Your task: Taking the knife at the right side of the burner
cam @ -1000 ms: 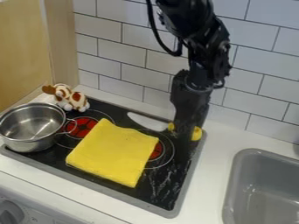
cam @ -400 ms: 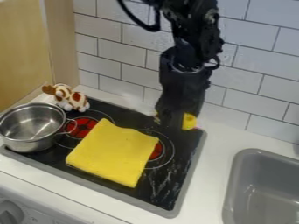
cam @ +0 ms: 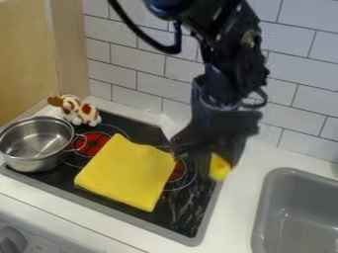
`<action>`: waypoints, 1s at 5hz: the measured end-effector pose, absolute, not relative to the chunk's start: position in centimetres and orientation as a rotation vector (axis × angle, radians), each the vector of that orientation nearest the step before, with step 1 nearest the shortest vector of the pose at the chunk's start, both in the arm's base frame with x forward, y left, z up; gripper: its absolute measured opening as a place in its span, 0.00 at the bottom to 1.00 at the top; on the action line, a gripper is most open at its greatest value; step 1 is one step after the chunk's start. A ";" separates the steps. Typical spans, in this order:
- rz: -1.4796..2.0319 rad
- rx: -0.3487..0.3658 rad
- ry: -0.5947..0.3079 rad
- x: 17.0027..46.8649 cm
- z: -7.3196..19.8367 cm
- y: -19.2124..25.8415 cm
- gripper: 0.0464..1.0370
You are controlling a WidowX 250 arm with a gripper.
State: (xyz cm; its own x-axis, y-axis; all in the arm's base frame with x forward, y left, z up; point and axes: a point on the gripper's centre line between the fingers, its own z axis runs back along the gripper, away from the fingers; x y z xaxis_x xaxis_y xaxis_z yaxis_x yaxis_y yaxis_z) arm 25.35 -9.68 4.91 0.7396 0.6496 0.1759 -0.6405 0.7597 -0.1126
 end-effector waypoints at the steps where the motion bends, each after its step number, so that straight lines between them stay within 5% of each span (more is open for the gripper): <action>1: 0.554 -0.048 -0.198 24.6 4.7 -10.8 0.42; 5: 0.114 0.050 -0.087 23.2 0.6 -11.8 0.42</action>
State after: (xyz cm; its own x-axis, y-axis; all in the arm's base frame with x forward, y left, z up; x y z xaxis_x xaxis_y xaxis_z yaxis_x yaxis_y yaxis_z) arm 23.20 -11.79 0.62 0.9898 0.1110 0.0891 -0.1153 0.9923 0.0452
